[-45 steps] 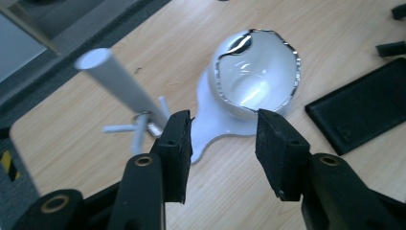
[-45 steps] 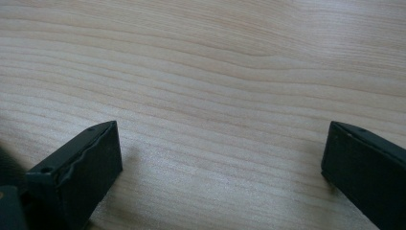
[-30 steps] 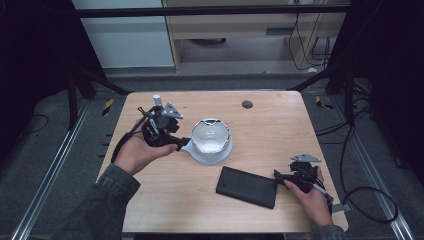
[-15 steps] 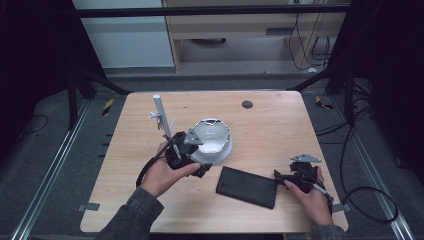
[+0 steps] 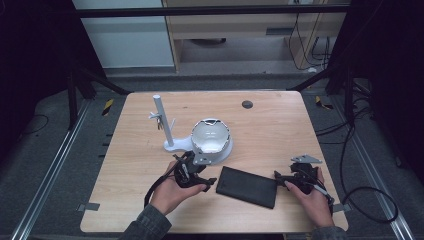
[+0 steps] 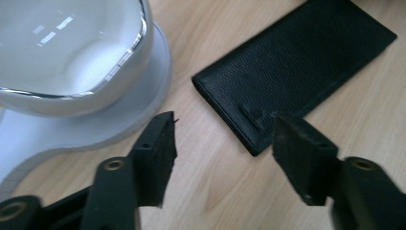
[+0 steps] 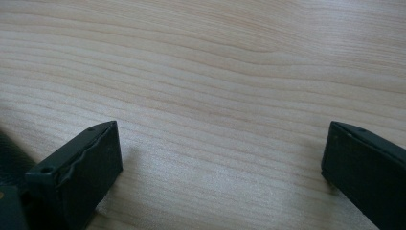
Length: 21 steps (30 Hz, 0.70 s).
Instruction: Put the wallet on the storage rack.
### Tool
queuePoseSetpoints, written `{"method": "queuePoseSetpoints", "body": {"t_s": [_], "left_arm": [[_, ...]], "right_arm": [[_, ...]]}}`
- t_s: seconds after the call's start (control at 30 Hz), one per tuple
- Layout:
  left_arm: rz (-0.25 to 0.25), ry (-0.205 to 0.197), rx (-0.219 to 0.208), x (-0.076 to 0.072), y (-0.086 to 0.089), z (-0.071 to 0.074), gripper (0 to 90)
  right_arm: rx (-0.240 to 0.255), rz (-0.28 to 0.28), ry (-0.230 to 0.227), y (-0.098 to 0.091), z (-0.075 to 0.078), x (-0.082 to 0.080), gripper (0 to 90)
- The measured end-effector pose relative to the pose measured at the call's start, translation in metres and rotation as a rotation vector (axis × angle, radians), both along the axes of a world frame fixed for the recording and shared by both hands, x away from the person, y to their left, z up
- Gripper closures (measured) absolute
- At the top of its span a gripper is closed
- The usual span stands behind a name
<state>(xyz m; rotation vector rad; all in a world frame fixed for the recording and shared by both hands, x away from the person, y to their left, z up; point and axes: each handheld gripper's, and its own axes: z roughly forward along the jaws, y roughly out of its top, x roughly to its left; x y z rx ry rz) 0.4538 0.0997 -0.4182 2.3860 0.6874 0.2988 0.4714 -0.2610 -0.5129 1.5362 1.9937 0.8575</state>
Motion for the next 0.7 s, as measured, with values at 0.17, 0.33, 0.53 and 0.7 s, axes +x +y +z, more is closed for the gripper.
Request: {"method": "queuePoseSetpoints", "body": {"t_s": [0.17,0.33,0.53,0.7], "left_arm": [[-0.042,0.042,0.026,-0.005,-0.001,-0.015,72.6],[-0.080,0.082,0.068,-0.009,-0.006,-0.029,89.0],[-0.093,0.096,0.108,-0.007,-0.009,-0.039,90.0],[-0.094,0.107,0.127,-0.006,-0.013,-0.050,90.0]], "right_arm": [[0.000,0.000,0.000,0.000,0.000,0.000,0.5],[-0.001,0.001,0.000,0.000,0.000,0.000,0.5],[-0.001,0.000,0.000,0.000,0.000,0.000,0.5],[-0.001,0.001,0.000,0.000,0.000,0.000,0.5]]}}
